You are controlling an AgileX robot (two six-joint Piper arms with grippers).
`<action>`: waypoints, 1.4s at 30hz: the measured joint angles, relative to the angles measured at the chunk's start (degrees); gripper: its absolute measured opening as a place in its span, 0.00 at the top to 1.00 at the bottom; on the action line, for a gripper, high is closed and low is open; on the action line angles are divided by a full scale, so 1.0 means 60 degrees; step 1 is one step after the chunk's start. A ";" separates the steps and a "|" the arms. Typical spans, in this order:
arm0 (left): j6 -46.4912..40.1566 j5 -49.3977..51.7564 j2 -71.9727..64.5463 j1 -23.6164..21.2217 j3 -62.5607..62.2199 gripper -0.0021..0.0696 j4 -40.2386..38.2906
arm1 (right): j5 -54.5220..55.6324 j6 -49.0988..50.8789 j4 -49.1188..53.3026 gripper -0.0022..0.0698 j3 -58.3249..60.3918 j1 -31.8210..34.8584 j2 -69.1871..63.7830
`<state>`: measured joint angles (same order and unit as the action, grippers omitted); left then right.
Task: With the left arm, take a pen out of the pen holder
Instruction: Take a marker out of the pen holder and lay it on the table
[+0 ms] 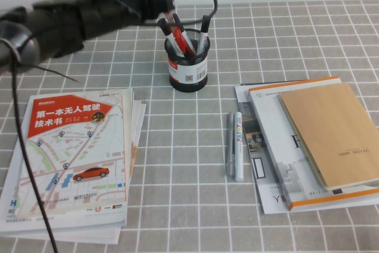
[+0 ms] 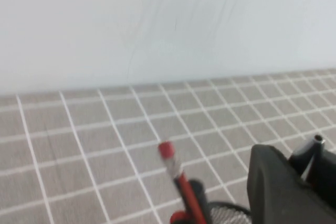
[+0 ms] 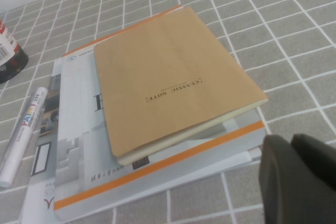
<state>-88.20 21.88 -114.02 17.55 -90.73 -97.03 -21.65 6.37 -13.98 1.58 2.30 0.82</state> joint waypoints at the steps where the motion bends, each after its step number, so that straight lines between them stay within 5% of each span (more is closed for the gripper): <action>1: 0.0170 -0.0052 0.0173 0.0000 0.0000 0.88 0.0203 | 0.0000 0.0000 0.0000 0.99 0.0000 0.0000 0.0000; 7: 0.2167 0.0037 0.1348 0.0000 0.0000 0.88 0.2292 | 0.0000 0.0000 0.0000 0.99 0.0000 0.0000 0.0000; 16: 0.7618 0.2386 0.4134 0.0000 0.0000 0.88 0.8827 | 0.0000 0.0000 0.0000 0.99 0.0000 0.0000 0.0000; 21: 0.9951 0.4351 0.5309 0.0000 0.0000 0.88 1.1400 | 0.0000 0.0000 0.0000 0.99 0.0000 0.0000 0.0000; 32: 1.1859 0.6655 0.5438 0.0045 0.0004 0.88 1.3297 | 0.0000 0.0000 0.0000 0.99 0.0000 0.0000 0.0000; 42: 1.2639 0.8140 0.4629 0.0971 0.0297 0.88 1.4696 | 0.0000 0.0000 0.0000 0.99 0.0000 0.0000 0.0000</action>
<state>-12.37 70.72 -86.24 23.37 -88.95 -8.85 -21.65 6.37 -13.98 1.58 2.30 0.82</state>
